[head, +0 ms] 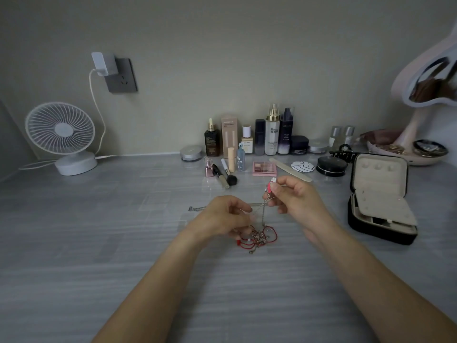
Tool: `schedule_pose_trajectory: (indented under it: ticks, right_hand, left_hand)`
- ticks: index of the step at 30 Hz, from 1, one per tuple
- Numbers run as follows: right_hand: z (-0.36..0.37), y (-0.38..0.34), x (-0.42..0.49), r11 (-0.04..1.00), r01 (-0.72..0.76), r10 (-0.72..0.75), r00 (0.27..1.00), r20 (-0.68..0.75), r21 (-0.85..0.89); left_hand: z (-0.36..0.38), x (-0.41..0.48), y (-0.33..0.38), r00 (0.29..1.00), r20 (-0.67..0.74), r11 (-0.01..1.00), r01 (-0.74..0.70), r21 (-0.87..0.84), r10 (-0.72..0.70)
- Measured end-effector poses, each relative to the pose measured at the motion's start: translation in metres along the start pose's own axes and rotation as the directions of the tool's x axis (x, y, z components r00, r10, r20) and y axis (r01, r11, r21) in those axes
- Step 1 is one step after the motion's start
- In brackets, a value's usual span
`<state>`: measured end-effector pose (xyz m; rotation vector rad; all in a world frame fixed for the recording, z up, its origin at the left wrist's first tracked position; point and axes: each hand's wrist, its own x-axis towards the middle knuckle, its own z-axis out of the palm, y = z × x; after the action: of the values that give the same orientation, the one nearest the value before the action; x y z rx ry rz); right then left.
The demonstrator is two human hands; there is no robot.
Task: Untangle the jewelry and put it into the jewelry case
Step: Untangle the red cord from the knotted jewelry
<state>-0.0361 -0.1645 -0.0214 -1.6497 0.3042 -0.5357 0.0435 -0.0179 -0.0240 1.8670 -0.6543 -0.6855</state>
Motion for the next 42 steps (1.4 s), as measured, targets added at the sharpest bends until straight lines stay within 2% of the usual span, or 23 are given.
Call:
schedule_pose_trajectory:
  ticks: [3,10,14,19,26,30,34,42]
  right_hand:
    - [-0.0009,0.0003,0.0006,0.999,-0.003,0.003,1.0,-0.007,0.052]
    - [-0.0011,-0.0013,0.0007,0.972,-0.096,0.098,0.995,0.002,0.215]
    - [-0.0005,-0.0006,-0.0009,0.986,-0.07,0.066,0.997,0.035,0.154]
    - [0.0048,0.0008,-0.005,0.999,-0.007,0.002,0.992,0.129,0.044]
    - [0.004,-0.0007,-0.0051,0.975,-0.082,0.061,0.993,0.106,0.207]
    - [0.0035,-0.002,-0.0064,0.982,-0.093,0.077,0.992,0.102,0.162]
    - [0.0048,-0.0008,-0.0062,0.989,-0.048,0.037,0.996,0.079,0.143]
    - [0.002,-0.0051,-0.0049,0.95,-0.067,0.052,0.997,0.057,0.304]
  left_hand:
    - [-0.0011,-0.0011,-0.0002,0.997,-0.052,0.994,-0.045,0.099,0.05]
    - [-0.0035,-0.0031,0.0043,0.996,-0.069,0.998,-0.052,0.028,0.053]
    - [-0.0032,-0.0037,0.0052,0.994,-0.092,0.999,-0.054,-0.002,0.054]
    - [-0.0001,-0.0057,0.0077,0.997,-0.022,0.997,-0.079,-0.005,0.079]
    - [-0.0007,-0.0033,0.0069,0.998,-0.06,1.0,-0.023,0.012,0.024]
    - [-0.003,-0.0018,0.0061,0.996,-0.085,1.0,-0.01,-0.015,0.009]
    - [-0.0049,-0.0008,0.003,1.0,-0.016,1.0,0.013,-0.001,-0.013]
    - [-0.0077,-0.0022,-0.0017,0.989,0.145,1.0,0.004,0.013,-0.006]
